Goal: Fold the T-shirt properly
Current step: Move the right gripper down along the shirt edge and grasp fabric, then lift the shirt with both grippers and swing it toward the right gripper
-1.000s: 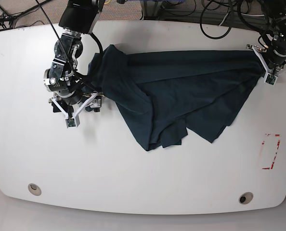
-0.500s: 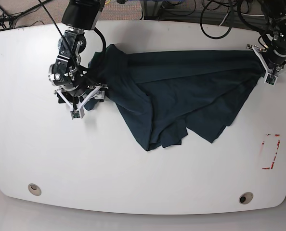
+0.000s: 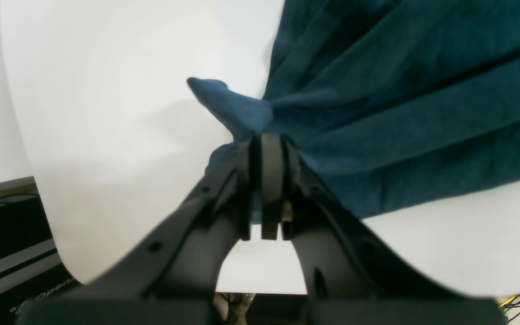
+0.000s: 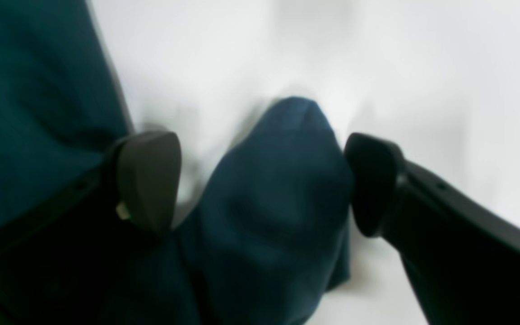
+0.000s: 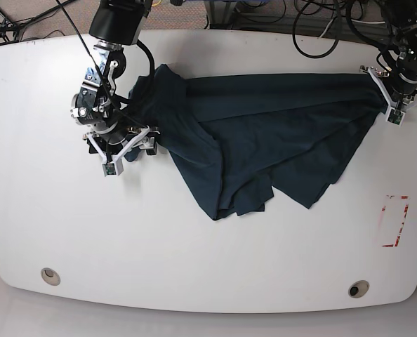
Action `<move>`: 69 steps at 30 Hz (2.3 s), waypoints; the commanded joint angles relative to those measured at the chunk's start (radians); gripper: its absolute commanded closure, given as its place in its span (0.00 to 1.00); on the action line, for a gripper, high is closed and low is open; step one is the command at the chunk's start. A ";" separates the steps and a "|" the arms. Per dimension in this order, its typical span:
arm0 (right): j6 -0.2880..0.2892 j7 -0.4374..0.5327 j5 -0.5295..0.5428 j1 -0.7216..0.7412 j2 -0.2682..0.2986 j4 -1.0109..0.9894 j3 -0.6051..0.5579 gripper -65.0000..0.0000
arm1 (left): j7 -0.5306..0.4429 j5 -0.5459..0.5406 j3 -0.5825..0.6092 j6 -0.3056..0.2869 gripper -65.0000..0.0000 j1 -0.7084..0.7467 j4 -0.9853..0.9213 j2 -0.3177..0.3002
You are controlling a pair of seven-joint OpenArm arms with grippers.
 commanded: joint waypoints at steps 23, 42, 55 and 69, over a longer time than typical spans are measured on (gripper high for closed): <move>0.007 -0.027 -0.015 -0.027 0.002 0.073 -0.002 0.85 | -0.023 -0.002 -0.009 0.006 0.99 -0.017 0.013 -0.010; 0.012 -0.043 -0.011 -0.085 -0.005 0.201 -0.007 1.00 | -0.031 0.004 -0.079 0.006 0.99 -0.033 0.020 0.002; 0.007 -0.032 -0.010 -0.112 -0.014 0.325 -0.072 1.00 | -0.028 0.004 -0.102 0.006 1.00 -0.033 0.021 0.008; 0.008 -0.085 0.050 -0.106 0.038 0.436 -0.062 0.99 | -0.027 0.007 -0.120 0.006 1.00 -0.084 0.024 0.005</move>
